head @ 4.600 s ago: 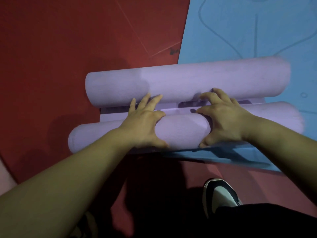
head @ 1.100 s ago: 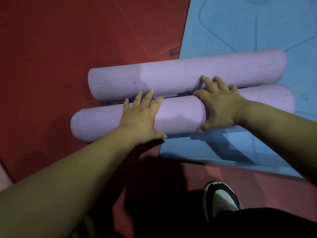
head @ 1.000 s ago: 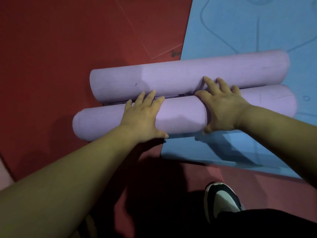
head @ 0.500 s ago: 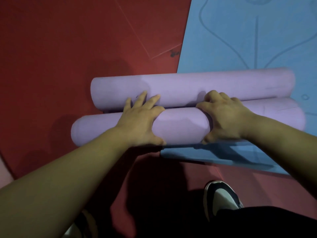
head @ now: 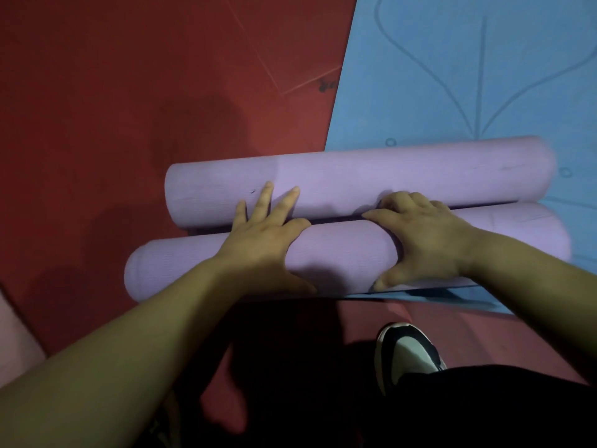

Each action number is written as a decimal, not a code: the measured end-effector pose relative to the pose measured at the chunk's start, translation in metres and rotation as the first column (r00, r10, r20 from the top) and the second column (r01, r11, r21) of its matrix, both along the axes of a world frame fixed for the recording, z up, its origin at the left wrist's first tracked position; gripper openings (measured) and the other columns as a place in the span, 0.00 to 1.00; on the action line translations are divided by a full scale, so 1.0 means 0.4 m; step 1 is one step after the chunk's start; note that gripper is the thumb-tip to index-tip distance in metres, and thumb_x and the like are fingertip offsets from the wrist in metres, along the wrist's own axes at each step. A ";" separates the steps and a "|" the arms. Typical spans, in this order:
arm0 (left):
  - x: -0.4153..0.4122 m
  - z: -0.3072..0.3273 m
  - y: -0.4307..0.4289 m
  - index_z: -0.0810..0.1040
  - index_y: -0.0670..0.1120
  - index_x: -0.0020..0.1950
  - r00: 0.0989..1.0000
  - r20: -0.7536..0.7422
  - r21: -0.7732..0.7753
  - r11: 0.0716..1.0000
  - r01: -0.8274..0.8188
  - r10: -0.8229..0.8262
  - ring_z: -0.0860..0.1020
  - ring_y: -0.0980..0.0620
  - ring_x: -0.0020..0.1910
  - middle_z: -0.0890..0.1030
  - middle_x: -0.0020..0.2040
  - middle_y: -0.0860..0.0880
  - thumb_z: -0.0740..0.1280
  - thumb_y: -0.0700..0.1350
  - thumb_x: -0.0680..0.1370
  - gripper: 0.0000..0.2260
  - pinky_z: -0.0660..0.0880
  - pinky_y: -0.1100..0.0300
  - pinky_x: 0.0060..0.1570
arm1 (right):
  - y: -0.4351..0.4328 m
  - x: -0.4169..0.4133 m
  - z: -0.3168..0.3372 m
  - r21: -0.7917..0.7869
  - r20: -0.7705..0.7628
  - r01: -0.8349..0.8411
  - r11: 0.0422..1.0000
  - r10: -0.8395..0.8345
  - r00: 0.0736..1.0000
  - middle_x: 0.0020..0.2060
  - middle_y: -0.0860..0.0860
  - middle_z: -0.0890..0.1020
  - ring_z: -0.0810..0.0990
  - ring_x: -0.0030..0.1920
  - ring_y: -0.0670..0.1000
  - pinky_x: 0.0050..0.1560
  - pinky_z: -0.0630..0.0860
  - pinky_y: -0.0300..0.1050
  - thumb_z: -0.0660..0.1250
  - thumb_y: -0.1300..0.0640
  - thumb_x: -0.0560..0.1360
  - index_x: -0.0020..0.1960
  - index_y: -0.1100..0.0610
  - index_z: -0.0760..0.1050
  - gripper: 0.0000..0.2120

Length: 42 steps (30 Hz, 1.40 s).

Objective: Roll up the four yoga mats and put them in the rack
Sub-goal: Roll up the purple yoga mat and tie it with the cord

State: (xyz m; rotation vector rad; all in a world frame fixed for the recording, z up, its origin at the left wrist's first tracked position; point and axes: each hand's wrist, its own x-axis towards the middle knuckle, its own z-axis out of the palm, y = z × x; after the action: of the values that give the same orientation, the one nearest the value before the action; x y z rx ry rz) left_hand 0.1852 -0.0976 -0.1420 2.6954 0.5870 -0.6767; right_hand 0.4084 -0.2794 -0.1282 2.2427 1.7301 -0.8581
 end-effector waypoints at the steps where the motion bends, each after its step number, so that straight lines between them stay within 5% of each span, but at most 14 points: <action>1: 0.000 0.001 0.000 0.58 0.62 0.78 1.000 -0.003 0.011 1.000 0.005 -0.005 0.28 0.45 0.78 0.34 0.81 0.55 0.67 0.80 0.59 0.51 0.40 0.30 0.75 | 0.000 -0.002 -0.004 0.021 -0.004 0.023 1.000 -0.023 1.000 0.70 0.46 0.62 0.62 0.71 0.53 0.72 0.64 0.59 0.59 0.14 0.56 0.79 0.38 0.54 0.56; 4: -0.003 0.002 0.000 0.53 0.61 0.80 1.000 -0.009 0.034 0.999 -0.004 0.005 0.28 0.46 0.79 0.33 0.81 0.54 0.63 0.81 0.61 0.52 0.39 0.31 0.75 | 0.012 -0.005 -0.019 0.133 0.034 0.076 0.988 -0.081 0.996 0.70 0.48 0.65 0.65 0.71 0.56 0.71 0.65 0.60 0.46 0.15 0.64 0.77 0.37 0.56 0.48; 10: 0.012 -0.016 -0.017 0.46 0.61 0.82 0.979 0.060 0.082 0.977 -0.198 0.193 0.38 0.48 0.82 0.40 0.83 0.52 0.40 0.80 0.67 0.46 0.40 0.35 0.77 | 0.038 0.016 -0.051 0.226 0.065 0.101 0.969 -0.118 0.991 0.77 0.53 0.61 0.59 0.77 0.58 0.73 0.61 0.65 0.41 0.18 0.69 0.79 0.40 0.55 0.45; 19: 0.049 -0.033 0.023 0.43 0.61 0.82 0.967 0.043 0.080 0.964 -0.254 0.251 0.39 0.46 0.82 0.41 0.84 0.48 0.44 0.79 0.72 0.42 0.41 0.35 0.77 | 0.028 -0.026 -0.057 0.261 0.162 0.088 0.961 -0.133 0.978 0.79 0.55 0.63 0.61 0.78 0.59 0.73 0.62 0.64 0.40 0.22 0.73 0.79 0.47 0.61 0.44; 30: 0.043 -0.032 -0.006 0.45 0.60 0.82 0.968 0.126 0.155 0.959 -0.236 0.218 0.40 0.45 0.82 0.41 0.84 0.49 0.41 0.77 0.73 0.40 0.40 0.33 0.76 | 0.093 0.023 -0.055 0.217 0.084 0.197 0.956 -0.219 0.972 0.82 0.55 0.54 0.50 0.81 0.57 0.77 0.54 0.64 0.39 0.20 0.70 0.81 0.44 0.53 0.47; 42: 0.097 -0.025 0.050 0.46 0.60 0.82 0.958 0.084 0.122 0.951 -0.284 0.275 0.40 0.44 0.82 0.42 0.84 0.48 0.42 0.78 0.73 0.41 0.41 0.33 0.76 | 0.089 0.020 -0.048 0.231 0.158 0.172 0.958 -0.212 0.965 0.81 0.53 0.58 0.55 0.80 0.57 0.75 0.58 0.64 0.39 0.22 0.72 0.79 0.44 0.59 0.44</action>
State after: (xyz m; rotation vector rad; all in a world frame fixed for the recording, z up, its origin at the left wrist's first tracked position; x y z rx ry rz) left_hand 0.2242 -0.0778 -0.1520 2.6654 1.0054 -0.4856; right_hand 0.4165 -0.2436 -0.1473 2.5740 1.6103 -0.4979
